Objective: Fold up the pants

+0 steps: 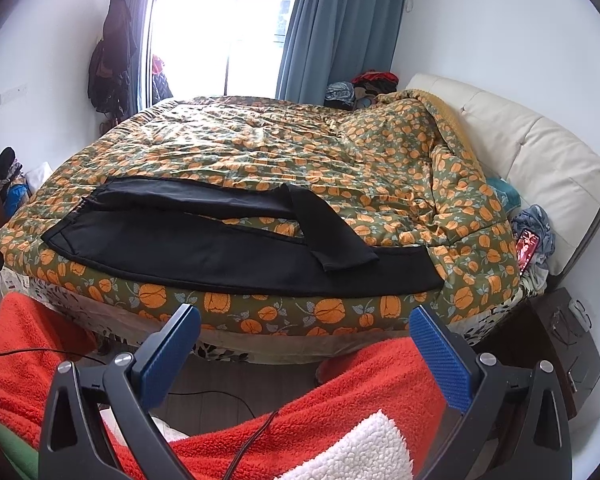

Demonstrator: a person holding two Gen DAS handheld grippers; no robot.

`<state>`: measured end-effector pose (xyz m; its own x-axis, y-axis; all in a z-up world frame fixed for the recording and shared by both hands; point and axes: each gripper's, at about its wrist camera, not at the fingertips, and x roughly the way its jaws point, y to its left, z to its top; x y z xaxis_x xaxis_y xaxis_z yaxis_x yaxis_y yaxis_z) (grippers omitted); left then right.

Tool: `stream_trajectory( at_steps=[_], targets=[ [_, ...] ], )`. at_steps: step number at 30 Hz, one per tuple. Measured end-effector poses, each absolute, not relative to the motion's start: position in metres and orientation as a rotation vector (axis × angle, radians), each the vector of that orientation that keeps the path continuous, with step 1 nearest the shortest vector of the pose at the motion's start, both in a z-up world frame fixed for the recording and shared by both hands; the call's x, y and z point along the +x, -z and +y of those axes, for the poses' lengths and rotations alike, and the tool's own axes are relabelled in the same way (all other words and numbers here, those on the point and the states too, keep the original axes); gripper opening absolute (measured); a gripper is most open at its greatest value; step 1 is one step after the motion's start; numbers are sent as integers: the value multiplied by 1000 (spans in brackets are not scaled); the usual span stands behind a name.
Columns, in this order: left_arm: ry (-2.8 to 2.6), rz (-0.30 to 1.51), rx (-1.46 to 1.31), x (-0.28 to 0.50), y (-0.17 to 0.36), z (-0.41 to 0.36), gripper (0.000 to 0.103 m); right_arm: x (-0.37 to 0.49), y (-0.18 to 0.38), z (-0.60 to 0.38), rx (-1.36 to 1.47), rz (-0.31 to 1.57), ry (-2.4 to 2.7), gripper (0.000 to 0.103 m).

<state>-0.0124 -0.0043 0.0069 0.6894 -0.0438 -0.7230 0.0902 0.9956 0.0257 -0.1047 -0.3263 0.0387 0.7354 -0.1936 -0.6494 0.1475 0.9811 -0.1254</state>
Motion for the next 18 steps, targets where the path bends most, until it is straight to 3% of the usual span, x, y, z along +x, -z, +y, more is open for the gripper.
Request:
stream_trajectory(
  at_steps=[18],
  targets=[
    [105,798,81,-14,-9,-11,103,-110,-40,-324,-75,692,181,103]
  ],
)
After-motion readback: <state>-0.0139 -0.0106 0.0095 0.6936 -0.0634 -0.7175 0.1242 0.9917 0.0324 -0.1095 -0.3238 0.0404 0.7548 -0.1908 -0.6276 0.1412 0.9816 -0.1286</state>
